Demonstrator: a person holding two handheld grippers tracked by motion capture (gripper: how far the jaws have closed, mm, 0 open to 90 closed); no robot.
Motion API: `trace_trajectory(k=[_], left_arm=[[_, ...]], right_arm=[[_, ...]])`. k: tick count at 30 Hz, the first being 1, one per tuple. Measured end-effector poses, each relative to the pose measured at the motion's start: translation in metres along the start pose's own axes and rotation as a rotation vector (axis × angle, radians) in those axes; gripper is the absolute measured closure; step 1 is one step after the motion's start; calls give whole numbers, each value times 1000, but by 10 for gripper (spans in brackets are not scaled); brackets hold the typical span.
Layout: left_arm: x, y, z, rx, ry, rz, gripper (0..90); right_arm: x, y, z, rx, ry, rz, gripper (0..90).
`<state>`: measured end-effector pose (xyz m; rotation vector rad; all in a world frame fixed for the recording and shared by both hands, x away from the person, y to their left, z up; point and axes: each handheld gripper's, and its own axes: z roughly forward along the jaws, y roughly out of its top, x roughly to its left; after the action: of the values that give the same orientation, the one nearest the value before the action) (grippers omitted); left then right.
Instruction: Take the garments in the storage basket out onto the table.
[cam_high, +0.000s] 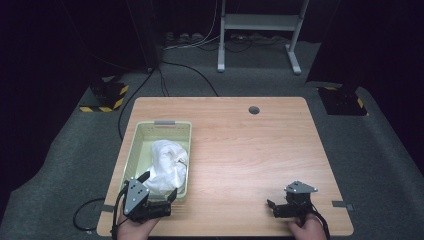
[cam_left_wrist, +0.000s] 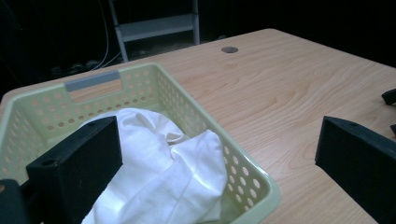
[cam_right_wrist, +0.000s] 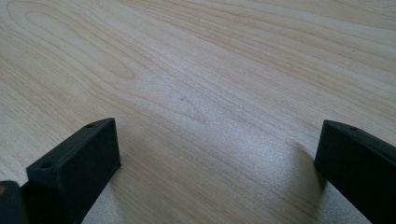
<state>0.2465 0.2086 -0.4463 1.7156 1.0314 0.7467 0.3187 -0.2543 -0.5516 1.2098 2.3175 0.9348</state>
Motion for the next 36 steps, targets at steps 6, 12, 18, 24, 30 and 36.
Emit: trace_trajectory(k=[6, 12, 18, 24, 30, 36], left_arm=[[8, 8, 1, 21, 18, -7, 7], [16, 7, 3, 36, 41, 3, 5], [23, 9, 7, 55, 39, -40, 6], [27, 23, 10, 72, 54, -16, 6], [33, 32, 17, 69, 66, -24, 6], [44, 35, 26, 96, 77, -31, 6]], right_arm=[[0, 0, 0, 0, 0, 0, 0], [0, 0, 0, 0, 1, 1, 0], [0, 0, 0, 0, 2, 2, 0], [-1, 0, 0, -6, 8, 7, 2], [-2, 0, 0, -8, 12, 11, 1], [-1, 0, 0, -6, 10, 8, 2]])
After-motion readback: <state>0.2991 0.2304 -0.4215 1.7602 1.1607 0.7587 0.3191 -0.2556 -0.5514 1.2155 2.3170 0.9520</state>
